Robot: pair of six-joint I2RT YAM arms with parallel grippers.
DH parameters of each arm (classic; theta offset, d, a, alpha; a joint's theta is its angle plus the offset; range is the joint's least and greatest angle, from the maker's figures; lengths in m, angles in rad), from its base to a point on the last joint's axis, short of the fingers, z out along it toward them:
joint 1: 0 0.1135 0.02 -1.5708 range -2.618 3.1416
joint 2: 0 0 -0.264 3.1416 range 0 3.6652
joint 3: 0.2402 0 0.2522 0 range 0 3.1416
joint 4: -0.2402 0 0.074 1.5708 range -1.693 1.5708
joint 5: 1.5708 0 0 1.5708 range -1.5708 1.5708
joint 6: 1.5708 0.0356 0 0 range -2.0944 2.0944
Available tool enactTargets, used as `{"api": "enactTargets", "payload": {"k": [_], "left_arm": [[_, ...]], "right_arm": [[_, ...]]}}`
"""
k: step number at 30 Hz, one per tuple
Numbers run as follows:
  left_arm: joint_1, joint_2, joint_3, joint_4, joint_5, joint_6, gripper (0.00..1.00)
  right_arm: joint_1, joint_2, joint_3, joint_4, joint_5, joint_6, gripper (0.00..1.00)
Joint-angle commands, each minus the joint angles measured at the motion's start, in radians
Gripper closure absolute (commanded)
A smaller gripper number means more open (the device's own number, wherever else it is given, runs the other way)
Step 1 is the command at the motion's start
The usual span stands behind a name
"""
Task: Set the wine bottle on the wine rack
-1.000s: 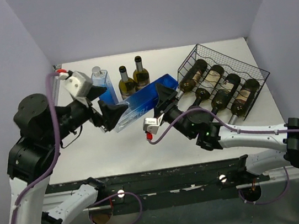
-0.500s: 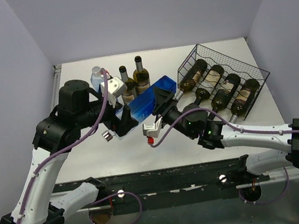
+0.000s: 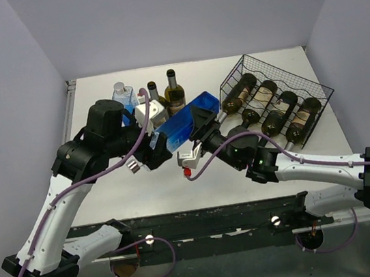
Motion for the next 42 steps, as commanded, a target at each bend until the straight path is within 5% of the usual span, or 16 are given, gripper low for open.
{"api": "enactTargets", "payload": {"k": [1, 9, 13, 20, 26, 29, 32, 42], "left_arm": [[-0.01, 0.018, -0.014, 0.0, -0.045, 0.006, 0.21], [-0.017, 0.061, -0.009, -0.009, -0.051, -0.009, 0.56], [-0.019, 0.075, -0.001, -0.006, -0.066, -0.019, 1.0], [-0.021, 0.033, -0.003, 0.092, -0.192, -0.079, 1.0], [-0.019, -0.011, 0.043, 0.16, -0.3, -0.101, 1.0], [-0.021, -0.02, 0.069, 0.175, -0.317, -0.101, 1.0], [-0.021, -0.028, 0.095, 0.186, -0.326, -0.099, 1.0], [-0.021, -0.017, 0.146, 0.223, -0.378, -0.099, 1.0]], "right_arm": [[0.009, -0.06, 0.07, 0.158, -0.034, -0.019, 0.99], [0.007, -0.06, 0.069, 0.172, -0.037, -0.008, 0.99], [0.009, -0.065, 0.066, 0.172, -0.037, -0.006, 0.99], [0.009, -0.065, 0.031, 0.224, -0.033, -0.009, 0.96], [0.009, -0.071, 0.009, 0.232, -0.024, -0.017, 0.56], [0.009, -0.071, -0.003, 0.248, -0.02, -0.032, 0.2], [0.009, -0.071, -0.014, 0.251, -0.019, -0.042, 0.03], [0.009, -0.123, -0.052, 0.192, -0.01, -0.051, 0.0]]}}
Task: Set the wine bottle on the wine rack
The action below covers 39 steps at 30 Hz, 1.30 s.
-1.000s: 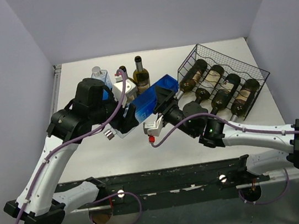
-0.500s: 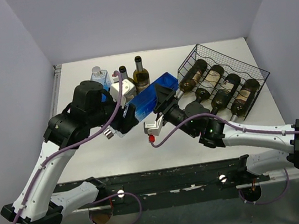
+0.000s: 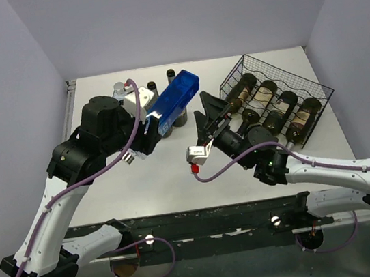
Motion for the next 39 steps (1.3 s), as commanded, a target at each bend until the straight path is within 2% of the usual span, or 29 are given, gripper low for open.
{"api": "enactTargets", "payload": {"k": [1, 5, 10, 18, 23, 28, 32, 39], "left_arm": [[0.01, -0.012, 0.085, 0.169, -0.106, -0.012, 1.0], [0.012, 0.011, 0.114, 0.179, -0.136, -0.014, 1.0], [0.01, 0.037, 0.116, 0.232, -0.084, -0.041, 1.0], [-0.034, 0.146, 0.128, 0.34, -0.037, -0.061, 1.0], [-0.086, 0.251, 0.128, 0.444, -0.029, -0.105, 1.0], [-0.132, 0.379, 0.129, 0.573, -0.053, -0.139, 1.0], [-0.146, 0.483, 0.155, 0.68, -0.084, -0.144, 1.0], [-0.154, 0.669, 0.27, 0.791, -0.115, -0.136, 1.0]], "right_arm": [[0.009, -0.06, -0.029, 0.007, 0.006, -0.004, 0.0], [0.007, -0.121, -0.067, -0.045, 0.064, 0.048, 0.0], [0.009, -0.198, -0.084, -0.061, 0.144, 0.158, 0.0], [0.01, -0.302, 0.157, -0.274, 0.174, 0.609, 0.0], [0.007, -0.29, 0.307, -0.314, 0.307, 0.951, 0.0], [0.009, -0.27, 0.431, -0.433, 0.415, 1.2, 0.0], [0.007, -0.285, 0.441, -0.472, 0.457, 1.299, 0.0], [0.007, -0.331, 0.395, -0.482, 0.578, 1.35, 0.01]]}}
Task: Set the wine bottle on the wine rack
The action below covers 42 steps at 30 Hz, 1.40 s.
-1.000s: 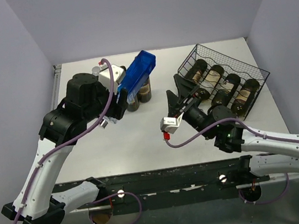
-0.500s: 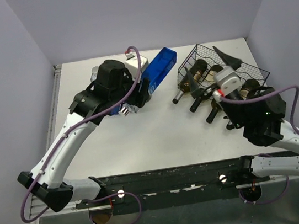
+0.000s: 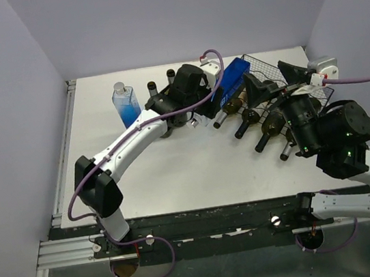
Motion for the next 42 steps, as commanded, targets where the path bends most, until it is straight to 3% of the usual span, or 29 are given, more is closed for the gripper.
{"api": "enactTargets", "payload": {"k": [1, 11, 22, 28, 41, 42], "left_arm": [[-0.005, 0.039, 0.138, 0.339, -0.039, 0.002, 1.0], [-0.008, 0.306, 0.348, 0.39, -0.042, 0.039, 1.0], [-0.017, 0.391, 0.365, 0.408, -0.06, 0.047, 1.0], [-0.019, 0.495, 0.503, 0.322, -0.118, 0.059, 1.0], [-0.019, 0.526, 0.462, 0.305, -0.149, 0.047, 1.0], [-0.02, 0.53, 0.468, 0.301, -0.149, 0.047, 0.96]], "right_arm": [[0.007, -0.028, -0.017, -0.05, 0.137, 0.087, 0.02], [0.007, -0.059, 0.0, -0.101, 0.183, 0.089, 0.02], [0.008, -0.09, 0.0, -0.142, 0.207, 0.086, 0.03], [0.008, -0.099, -0.014, -0.142, 0.207, 0.081, 0.03], [0.007, -0.114, -0.028, -0.15, 0.212, 0.076, 0.03], [0.008, -0.111, -0.029, -0.149, 0.212, 0.076, 0.03]]}}
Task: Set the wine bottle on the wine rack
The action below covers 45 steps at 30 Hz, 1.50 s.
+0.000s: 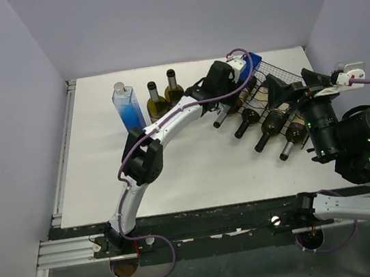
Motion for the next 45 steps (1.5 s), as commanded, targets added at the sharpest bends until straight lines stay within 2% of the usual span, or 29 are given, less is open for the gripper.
{"api": "enactTargets", "payload": {"k": [1, 2, 6, 12, 14, 23, 25, 30, 36, 40, 45], "left_arm": [[-0.003, -0.033, 0.038, 0.147, -0.048, -0.005, 0.86], [-0.005, -0.03, 0.045, 0.142, -0.051, -0.007, 0.74], [-0.003, -0.024, 0.048, 0.136, -0.048, -0.006, 0.42], [-0.003, -0.061, 0.014, 0.145, -0.039, 0.001, 0.09], [-0.003, -0.084, -0.012, 0.164, -0.027, 0.007, 0.02], [-0.003, -0.235, -0.087, 0.136, -0.001, 0.024, 0.01], [-0.002, -0.313, -0.156, 0.142, 0.002, 0.036, 0.01], [0.0, -0.586, -0.455, 0.218, -0.048, 0.063, 0.01], [0.023, -0.841, -0.622, 0.097, -0.152, 0.063, 0.01], [0.098, -0.996, -0.742, 0.059, -0.166, 0.045, 0.01], [0.25, -1.14, -0.874, 0.043, -0.159, -0.006, 0.01]], "right_arm": [[0.008, -0.006, -0.016, -0.013, 0.029, 0.002, 0.03], [0.008, -0.005, -0.016, -0.013, 0.029, 0.002, 0.03], [0.007, -0.006, -0.016, -0.016, 0.028, 0.004, 0.03], [0.007, -0.008, -0.005, -0.026, 0.028, 0.025, 0.03], [0.008, -0.009, -0.004, -0.026, 0.026, 0.029, 0.03], [0.008, -0.012, 0.013, -0.066, 0.012, 0.058, 0.03], [0.008, -0.009, 0.022, -0.07, 0.025, 0.071, 0.03], [0.008, 0.008, 0.041, -0.053, 0.037, 0.11, 0.04], [0.008, 0.073, 0.062, -0.001, 0.006, 0.058, 0.04], [0.008, 0.158, 0.091, -0.017, -0.023, 0.05, 0.04], [0.008, 0.259, 0.097, 0.008, -0.093, 0.024, 0.04]]}}
